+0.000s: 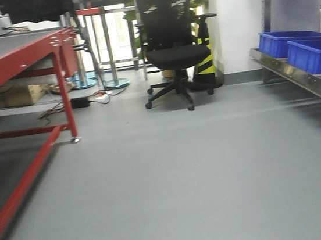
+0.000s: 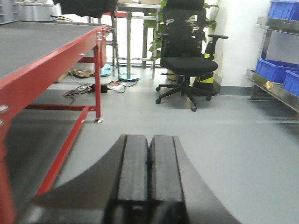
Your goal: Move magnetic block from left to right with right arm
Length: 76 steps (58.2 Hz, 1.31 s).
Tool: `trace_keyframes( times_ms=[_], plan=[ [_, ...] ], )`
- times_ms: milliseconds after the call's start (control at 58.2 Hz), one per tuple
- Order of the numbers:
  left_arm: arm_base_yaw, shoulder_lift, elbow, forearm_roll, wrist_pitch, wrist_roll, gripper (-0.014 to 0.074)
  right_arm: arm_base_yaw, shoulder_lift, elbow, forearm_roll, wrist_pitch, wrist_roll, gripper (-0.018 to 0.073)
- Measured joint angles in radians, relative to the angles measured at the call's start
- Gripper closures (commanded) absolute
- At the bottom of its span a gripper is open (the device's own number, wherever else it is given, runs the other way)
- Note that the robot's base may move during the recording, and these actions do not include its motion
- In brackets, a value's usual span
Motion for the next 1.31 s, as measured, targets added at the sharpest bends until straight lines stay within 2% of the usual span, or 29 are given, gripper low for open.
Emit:
trace_keyframes(
  times_ms=[670, 928, 1306],
  plan=[
    [0.004, 0.0, 0.0, 0.0, 0.0, 0.0, 0.0722, 0.0, 0.0, 0.0, 0.0, 0.0, 0.0, 0.0355],
    [-0.02, 0.0, 0.0, 0.0, 0.0, 0.0, 0.0722, 0.0, 0.0, 0.0, -0.002, 0.0, 0.0, 0.0355],
    [-0.006, 0.0, 0.0, 0.0, 0.0, 0.0, 0.0722, 0.0, 0.0, 0.0, -0.002, 0.0, 0.0, 0.0355]
  ],
)
